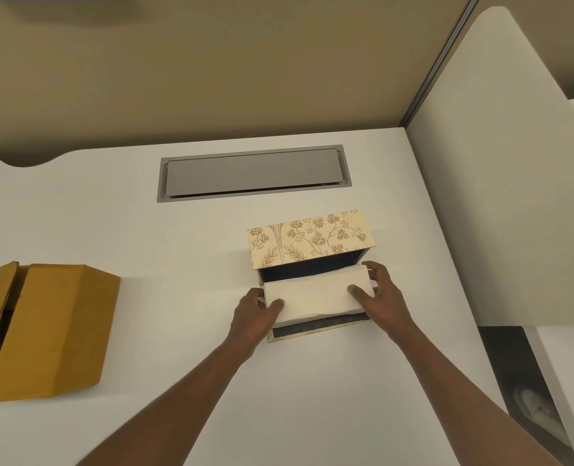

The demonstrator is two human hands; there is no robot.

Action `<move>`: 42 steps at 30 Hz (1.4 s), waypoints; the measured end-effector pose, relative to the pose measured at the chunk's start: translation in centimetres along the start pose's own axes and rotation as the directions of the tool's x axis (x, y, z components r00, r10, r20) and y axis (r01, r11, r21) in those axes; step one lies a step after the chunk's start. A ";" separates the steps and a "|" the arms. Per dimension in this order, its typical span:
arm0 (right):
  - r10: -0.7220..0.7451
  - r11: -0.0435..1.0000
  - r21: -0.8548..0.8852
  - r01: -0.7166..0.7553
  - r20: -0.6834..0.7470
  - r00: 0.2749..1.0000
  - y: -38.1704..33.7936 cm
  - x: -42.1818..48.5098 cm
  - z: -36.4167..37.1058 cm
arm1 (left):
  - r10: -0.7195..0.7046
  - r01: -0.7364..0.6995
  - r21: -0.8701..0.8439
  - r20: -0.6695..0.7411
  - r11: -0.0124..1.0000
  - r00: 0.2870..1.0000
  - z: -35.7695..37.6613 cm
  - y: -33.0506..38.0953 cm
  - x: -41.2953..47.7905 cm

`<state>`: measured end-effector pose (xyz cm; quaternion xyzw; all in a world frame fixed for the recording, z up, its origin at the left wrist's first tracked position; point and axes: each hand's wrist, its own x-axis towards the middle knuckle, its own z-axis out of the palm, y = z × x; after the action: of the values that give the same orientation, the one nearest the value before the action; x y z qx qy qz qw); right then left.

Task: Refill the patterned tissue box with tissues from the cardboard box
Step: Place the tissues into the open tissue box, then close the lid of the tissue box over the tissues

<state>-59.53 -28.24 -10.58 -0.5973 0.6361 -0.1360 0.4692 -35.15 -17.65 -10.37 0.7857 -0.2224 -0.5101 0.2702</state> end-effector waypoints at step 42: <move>0.595 0.532 0.674 -0.512 0.132 0.793 0.0 -5.8 1.7 | 0.519 -0.539 0.819 0.379 0.198 0.766 -1.4 14.0 3.9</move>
<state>-59.13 -22.38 -8.98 -0.1410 0.7219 -0.2363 0.6349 -33.44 -30.40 -3.44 0.6714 -0.7150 -0.1912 -0.0374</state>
